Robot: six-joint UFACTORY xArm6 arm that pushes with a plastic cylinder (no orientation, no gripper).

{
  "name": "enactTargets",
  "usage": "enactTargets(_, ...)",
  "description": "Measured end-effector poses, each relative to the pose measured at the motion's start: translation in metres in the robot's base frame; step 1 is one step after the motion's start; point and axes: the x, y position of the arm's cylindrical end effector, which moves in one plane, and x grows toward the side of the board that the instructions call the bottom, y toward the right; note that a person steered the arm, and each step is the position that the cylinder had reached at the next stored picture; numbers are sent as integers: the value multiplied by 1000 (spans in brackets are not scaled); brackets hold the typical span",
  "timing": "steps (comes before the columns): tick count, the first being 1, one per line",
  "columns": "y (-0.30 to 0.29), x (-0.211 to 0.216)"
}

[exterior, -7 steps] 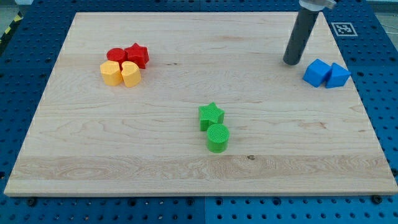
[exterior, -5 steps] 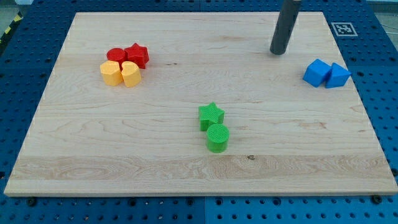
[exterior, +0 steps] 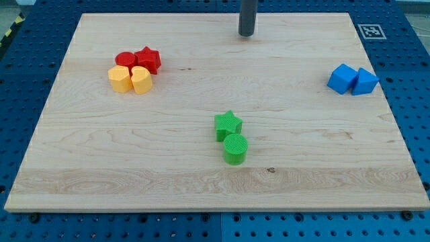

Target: Point your arm to the right side of red star

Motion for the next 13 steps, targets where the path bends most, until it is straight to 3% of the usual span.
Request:
enactTargets(5, -25, -2)
enactTargets(8, -25, 38)
enactTargets(13, -26, 63)
